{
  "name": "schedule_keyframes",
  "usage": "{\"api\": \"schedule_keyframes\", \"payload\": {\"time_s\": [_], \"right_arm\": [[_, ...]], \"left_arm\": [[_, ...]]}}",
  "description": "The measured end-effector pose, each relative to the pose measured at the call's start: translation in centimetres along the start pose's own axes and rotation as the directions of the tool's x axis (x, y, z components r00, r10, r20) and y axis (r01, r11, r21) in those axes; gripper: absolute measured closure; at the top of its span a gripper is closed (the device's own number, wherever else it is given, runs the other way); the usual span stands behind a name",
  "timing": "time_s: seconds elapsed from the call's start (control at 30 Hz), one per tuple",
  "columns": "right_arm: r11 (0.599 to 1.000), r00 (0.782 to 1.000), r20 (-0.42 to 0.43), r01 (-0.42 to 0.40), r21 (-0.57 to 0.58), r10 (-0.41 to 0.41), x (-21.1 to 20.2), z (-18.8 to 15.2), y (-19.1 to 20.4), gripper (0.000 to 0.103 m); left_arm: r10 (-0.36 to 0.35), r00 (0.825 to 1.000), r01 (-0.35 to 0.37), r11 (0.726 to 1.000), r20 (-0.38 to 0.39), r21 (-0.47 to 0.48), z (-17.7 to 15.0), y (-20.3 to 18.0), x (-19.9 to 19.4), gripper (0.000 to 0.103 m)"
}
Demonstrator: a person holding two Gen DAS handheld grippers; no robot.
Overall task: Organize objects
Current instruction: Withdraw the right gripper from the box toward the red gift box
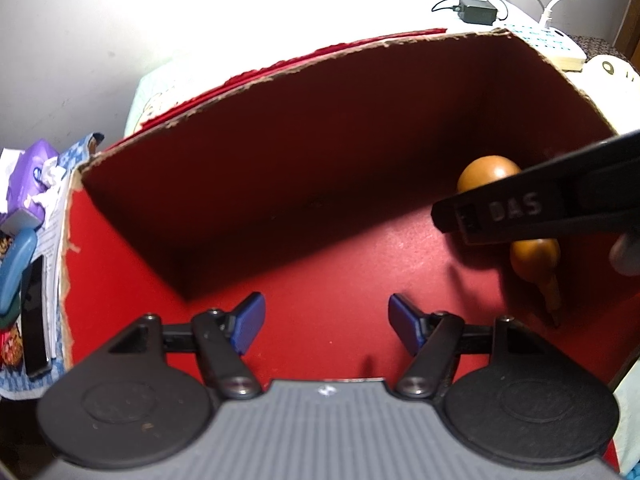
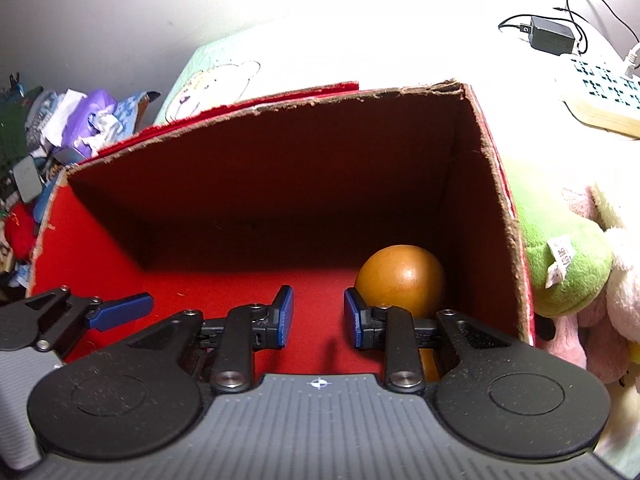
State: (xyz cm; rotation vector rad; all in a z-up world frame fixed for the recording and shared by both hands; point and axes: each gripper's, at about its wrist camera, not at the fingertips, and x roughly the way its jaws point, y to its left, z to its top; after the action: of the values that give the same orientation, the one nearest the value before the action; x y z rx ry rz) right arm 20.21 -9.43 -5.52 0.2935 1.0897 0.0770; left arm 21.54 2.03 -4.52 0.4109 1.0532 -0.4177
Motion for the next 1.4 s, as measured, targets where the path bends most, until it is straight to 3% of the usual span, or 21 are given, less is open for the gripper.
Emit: {"api": "schedule_keyframes", "payload": {"time_s": [0.13, 0.33, 0.53, 0.67, 0.77, 1.4], "right_arm": [[0.998, 0.997, 0.047, -0.058, 0.03, 0.056, -1.8, -0.4, -0.7, 0.074], [0.998, 0.983, 0.167, -0.068, -0.02, 0.07, -4.8, -2.0, -1.3, 0.072], [0.996, 0.973, 0.217, -0.074, -0.051, 0.083, -6.4, -2.8, -2.2, 0.071], [0.994, 0.97, 0.221, -0.09, -0.067, 0.103, -7.5, -3.5, -2.8, 0.07], [0.991, 0.962, 0.242, -0.104, -0.088, 0.122, -8.6, -4.4, -2.9, 0.061], [0.957, 0.942, 0.208, -0.228, -0.18, 0.264, -12.6, -8.4, -5.4, 0.061]], "left_arm": [[0.032, 0.999, -0.032, 0.999, 0.019, -0.012, 0.2, -0.1, -1.0, 0.032], [0.085, 0.995, -0.084, 0.996, 0.052, -0.023, 0.0, -0.7, -3.2, 0.03], [0.122, 0.99, -0.12, 0.992, 0.067, -0.035, -0.2, -1.9, -4.7, 0.03], [0.144, 0.987, -0.14, 0.988, 0.068, -0.057, -0.8, -2.5, -5.5, 0.028], [0.165, 0.984, -0.159, 0.984, 0.073, -0.078, -1.8, -2.9, -6.9, 0.028], [0.273, 0.955, -0.251, 0.951, 0.113, -0.18, -4.7, -6.9, -12.8, 0.027]]}}
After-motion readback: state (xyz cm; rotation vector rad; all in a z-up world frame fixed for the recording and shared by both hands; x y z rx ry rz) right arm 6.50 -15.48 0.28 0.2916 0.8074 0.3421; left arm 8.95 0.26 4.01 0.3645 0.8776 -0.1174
